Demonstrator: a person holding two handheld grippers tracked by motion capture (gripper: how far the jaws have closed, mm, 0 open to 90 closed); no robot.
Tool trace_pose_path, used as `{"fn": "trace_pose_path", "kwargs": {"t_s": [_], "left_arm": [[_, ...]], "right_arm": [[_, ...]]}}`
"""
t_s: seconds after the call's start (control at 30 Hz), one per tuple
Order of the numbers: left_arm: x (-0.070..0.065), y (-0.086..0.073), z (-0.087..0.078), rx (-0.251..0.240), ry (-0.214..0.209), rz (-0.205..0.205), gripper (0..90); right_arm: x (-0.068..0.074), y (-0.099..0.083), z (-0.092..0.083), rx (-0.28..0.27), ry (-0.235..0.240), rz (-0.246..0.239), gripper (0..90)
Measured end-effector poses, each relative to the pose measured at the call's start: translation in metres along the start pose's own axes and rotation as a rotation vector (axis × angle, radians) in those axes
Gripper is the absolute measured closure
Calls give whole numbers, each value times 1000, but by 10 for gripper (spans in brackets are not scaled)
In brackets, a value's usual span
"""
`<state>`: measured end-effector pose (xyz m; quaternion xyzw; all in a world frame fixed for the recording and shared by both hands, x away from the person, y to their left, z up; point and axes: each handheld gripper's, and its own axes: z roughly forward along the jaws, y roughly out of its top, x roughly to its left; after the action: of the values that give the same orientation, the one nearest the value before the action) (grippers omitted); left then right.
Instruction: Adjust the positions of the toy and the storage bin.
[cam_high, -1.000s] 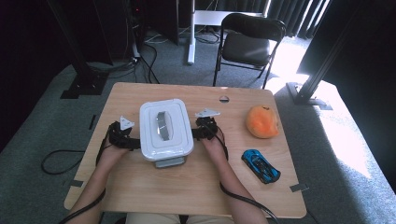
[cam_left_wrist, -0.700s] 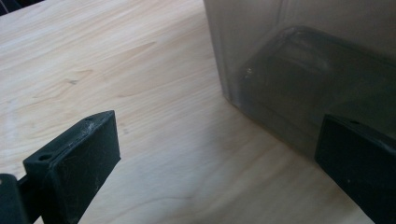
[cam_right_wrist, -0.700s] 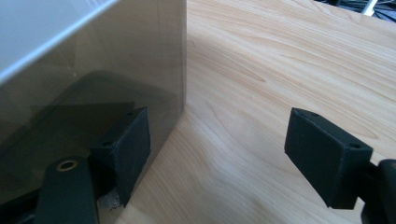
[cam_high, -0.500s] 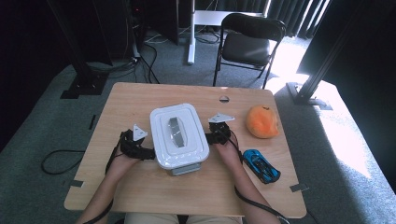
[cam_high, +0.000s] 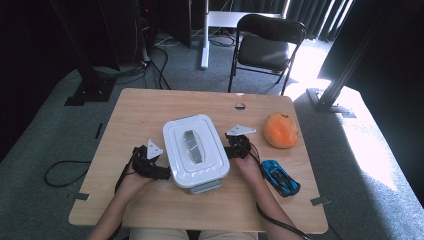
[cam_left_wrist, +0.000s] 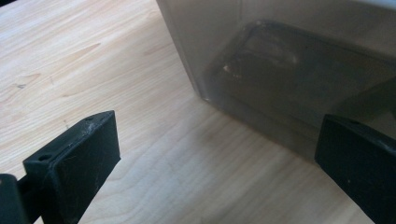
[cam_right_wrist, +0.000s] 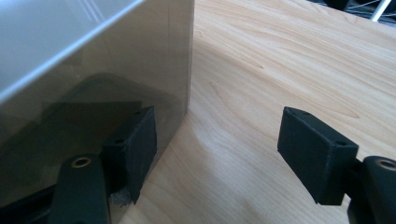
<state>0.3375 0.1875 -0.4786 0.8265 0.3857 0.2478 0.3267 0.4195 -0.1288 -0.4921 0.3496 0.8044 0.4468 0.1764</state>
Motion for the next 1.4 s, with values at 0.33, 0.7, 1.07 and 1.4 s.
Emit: {"fn": "trace_pose_path", "kwargs": {"t_s": [0.33, 0.7, 1.07, 1.4], "left_arm": [[-22, 0, -6, 4, -42, 53, 4], [-40, -6, -17, 8, -55, 75, 4], [-44, -14, -28, -1, -84, 80, 4], [-48, -14, -27, -27, -121, 82, 4]], "right_arm": [[-6, -8, -8, -9, 55, 49, 306], [-5, -10, -12, -27, 97, 30, 313], [-1, -6, -2, -34, 138, 25, 320], [-9, -6, 2, -27, 29, 26, 221]]}}
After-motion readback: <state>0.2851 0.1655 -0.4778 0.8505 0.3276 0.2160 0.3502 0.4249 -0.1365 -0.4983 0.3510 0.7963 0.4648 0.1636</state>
